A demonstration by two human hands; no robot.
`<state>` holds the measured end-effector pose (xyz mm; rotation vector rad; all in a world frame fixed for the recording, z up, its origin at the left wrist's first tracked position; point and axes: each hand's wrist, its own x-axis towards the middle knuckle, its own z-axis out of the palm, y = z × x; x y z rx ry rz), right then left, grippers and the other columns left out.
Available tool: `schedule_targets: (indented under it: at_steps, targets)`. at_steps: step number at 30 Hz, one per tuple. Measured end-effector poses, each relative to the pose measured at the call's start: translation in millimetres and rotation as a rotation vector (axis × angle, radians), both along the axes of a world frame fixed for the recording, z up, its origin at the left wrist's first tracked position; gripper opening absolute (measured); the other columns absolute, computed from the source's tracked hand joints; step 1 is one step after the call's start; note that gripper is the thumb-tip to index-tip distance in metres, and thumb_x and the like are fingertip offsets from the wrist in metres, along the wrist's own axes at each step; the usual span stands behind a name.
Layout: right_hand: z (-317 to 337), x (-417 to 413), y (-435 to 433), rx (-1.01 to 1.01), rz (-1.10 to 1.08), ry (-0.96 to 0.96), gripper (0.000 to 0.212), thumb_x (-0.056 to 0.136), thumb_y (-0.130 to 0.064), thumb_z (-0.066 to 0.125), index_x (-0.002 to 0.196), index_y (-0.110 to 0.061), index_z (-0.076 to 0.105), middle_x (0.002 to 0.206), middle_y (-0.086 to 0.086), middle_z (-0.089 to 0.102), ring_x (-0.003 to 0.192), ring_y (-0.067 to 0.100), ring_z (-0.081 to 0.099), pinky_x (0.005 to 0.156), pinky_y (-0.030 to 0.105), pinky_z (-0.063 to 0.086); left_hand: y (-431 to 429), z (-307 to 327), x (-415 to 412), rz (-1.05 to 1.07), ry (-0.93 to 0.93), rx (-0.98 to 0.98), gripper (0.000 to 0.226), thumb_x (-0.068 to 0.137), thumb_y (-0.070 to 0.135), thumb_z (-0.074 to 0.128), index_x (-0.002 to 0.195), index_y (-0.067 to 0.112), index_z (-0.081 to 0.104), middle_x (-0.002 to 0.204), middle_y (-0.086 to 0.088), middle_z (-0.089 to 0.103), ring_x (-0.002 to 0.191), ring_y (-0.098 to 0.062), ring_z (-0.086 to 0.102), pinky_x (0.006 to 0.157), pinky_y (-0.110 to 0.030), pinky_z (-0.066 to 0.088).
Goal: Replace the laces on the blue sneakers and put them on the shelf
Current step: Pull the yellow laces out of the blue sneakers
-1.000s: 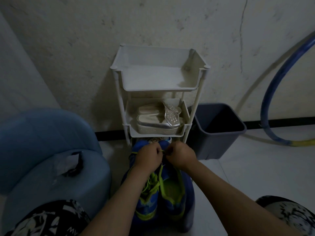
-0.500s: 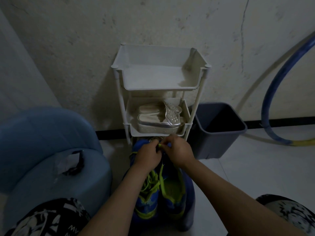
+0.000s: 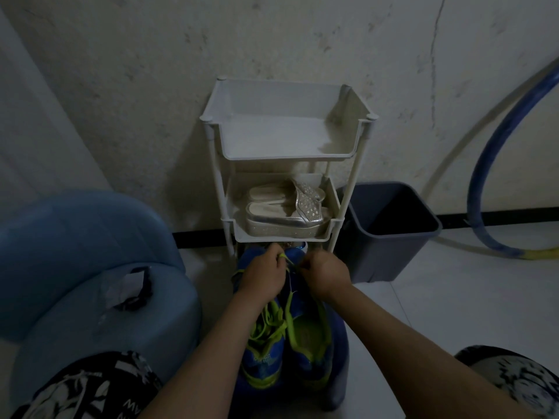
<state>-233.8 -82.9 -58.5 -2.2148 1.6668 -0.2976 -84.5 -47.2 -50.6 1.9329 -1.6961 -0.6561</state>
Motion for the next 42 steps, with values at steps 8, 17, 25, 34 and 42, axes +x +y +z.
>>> schedule_targets:
  at_steps: [8, 17, 25, 34, 42]
  targets:
    - [22.8, 8.9, 1.4, -0.162, 0.071, -0.353, 0.008, 0.091, -0.029, 0.065, 0.092, -0.024, 0.071, 0.097, -0.005, 0.062, 0.086, 0.011, 0.058, 0.075, 0.032, 0.049, -2.5, 0.9, 0.8, 0.014, 0.048, 0.022, 0.006, 0.099, 0.024, 0.046, 0.094, 0.023, 0.049, 0.077, 0.009, 0.052, 0.074, -0.016, 0.054, 0.056, -0.032, 0.037]
    - [12.4, 0.8, -0.8, -0.024, 0.023, -0.117, 0.013, 0.090, -0.032, 0.061, 0.094, -0.026, 0.071, 0.096, -0.004, 0.070, 0.088, 0.018, 0.066, 0.076, 0.036, 0.055, -7.9, 9.2, 2.6, 0.010, 0.078, -0.231, 0.024, 0.098, 0.019, 0.046, 0.076, 0.012, 0.051, 0.067, -0.002, 0.050, 0.063, -0.020, 0.049, 0.056, -0.040, 0.035]
    - [2.8, -6.8, -6.7, 0.028, 0.042, -0.002, 0.019, 0.096, -0.034, 0.056, 0.088, -0.024, 0.069, 0.095, 0.000, 0.065, 0.087, 0.021, 0.064, 0.075, 0.036, 0.054, -5.2, -5.5, 6.8, 0.061, 0.243, 0.038, 0.022, 0.104, 0.025, 0.033, 0.090, 0.022, 0.049, 0.095, 0.001, 0.067, 0.090, -0.013, 0.065, 0.077, -0.040, 0.055]
    - [14.1, 2.8, -5.8, -0.128, 0.056, -0.303, 0.014, 0.096, -0.030, 0.057, 0.096, -0.019, 0.066, 0.096, -0.001, 0.062, 0.084, 0.016, 0.059, 0.073, 0.037, 0.051, -3.8, 10.4, 3.7, 0.016, 0.276, -0.060, 0.070, 0.081, 0.003, 0.054, 0.136, 0.038, 0.030, 0.123, 0.005, 0.057, 0.112, -0.015, 0.055, 0.088, -0.039, 0.051]
    - [13.1, 2.6, -6.8, -0.058, 0.006, -0.313, 0.015, 0.093, -0.034, 0.061, 0.085, -0.023, 0.067, 0.084, -0.003, 0.068, 0.078, 0.017, 0.063, 0.069, 0.037, 0.052, -9.7, 18.0, 5.0, -0.110, -0.355, -0.335, 0.016, 0.095, 0.035, 0.051, 0.099, 0.030, 0.067, 0.095, 0.008, 0.068, 0.096, -0.018, 0.058, 0.083, -0.035, 0.039]
